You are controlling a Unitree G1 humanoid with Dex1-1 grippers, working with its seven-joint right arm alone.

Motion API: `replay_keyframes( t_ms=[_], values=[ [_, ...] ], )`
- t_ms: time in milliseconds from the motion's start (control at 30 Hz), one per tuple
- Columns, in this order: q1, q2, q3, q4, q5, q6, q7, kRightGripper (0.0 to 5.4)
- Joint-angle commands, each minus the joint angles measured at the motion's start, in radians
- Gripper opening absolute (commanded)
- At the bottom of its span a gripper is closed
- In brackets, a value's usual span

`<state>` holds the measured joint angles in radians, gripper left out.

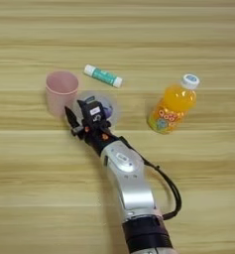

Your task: Move the objects on the table

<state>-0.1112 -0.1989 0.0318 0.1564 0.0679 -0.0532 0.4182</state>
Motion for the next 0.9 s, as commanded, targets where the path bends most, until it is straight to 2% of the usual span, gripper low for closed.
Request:
replay_keyframes(
  t_ms=[33,167,200,600,800,900],
  values=[
    [-0.017,0.008,0.025,-0.053,0.028,0.022,0.031,1.44],
    [-0.002,0.012,0.046,-0.062,0.030,0.034,0.050,1.05],
    [0.001,0.012,0.048,-0.065,0.034,0.040,0.054,1.13],
    [0.065,0.013,0.101,-0.139,0.038,0.092,0.079,2.71],
    [0.093,-0.009,0.084,-0.208,0.039,0.119,0.066,3.46],
    [0.103,-0.028,0.076,-0.261,0.014,0.112,0.052,3.78]
  ],
)
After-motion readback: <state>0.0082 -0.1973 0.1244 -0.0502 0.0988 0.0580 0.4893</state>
